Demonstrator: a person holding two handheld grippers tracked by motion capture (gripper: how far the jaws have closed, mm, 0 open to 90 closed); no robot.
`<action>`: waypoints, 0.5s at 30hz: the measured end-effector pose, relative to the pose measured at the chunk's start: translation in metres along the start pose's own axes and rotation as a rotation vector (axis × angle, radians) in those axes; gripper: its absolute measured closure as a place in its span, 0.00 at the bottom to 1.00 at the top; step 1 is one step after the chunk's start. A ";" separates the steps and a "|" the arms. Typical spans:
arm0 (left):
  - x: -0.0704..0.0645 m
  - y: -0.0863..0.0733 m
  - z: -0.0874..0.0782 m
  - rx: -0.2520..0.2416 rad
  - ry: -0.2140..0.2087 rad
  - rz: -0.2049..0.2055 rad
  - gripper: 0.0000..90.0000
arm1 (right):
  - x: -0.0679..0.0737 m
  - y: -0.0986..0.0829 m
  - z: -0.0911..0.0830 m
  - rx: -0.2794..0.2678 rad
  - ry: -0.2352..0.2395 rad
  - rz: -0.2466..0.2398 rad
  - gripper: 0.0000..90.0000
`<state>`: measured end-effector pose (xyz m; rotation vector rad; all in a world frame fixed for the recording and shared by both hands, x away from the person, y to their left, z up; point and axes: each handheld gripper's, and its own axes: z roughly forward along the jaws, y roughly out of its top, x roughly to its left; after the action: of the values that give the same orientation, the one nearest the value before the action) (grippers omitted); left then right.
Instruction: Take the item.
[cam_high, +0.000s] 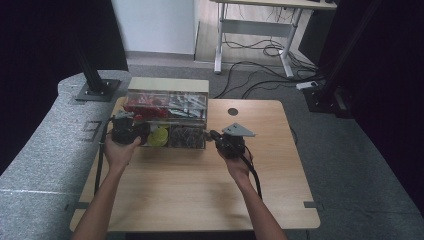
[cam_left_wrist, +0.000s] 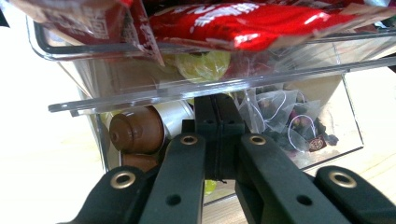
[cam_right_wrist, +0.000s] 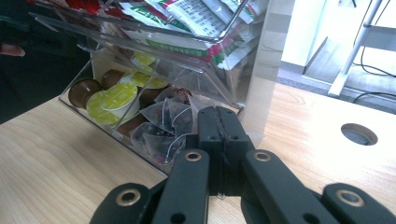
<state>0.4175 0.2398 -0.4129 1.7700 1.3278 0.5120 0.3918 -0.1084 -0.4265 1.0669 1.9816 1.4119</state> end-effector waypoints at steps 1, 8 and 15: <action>0.000 0.000 0.000 0.001 -0.001 0.001 1.00 | -0.002 0.000 -0.001 -0.001 -0.003 0.001 0.99; 0.000 0.000 0.001 0.005 -0.002 0.002 1.00 | -0.008 0.000 -0.005 0.000 -0.016 0.007 0.99; 0.000 0.000 0.001 0.007 -0.002 0.003 1.00 | -0.013 0.000 -0.008 0.000 -0.030 0.007 0.99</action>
<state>0.4183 0.2392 -0.4130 1.7782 1.3272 0.5076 0.3933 -0.1233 -0.4245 1.0902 1.9580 1.3919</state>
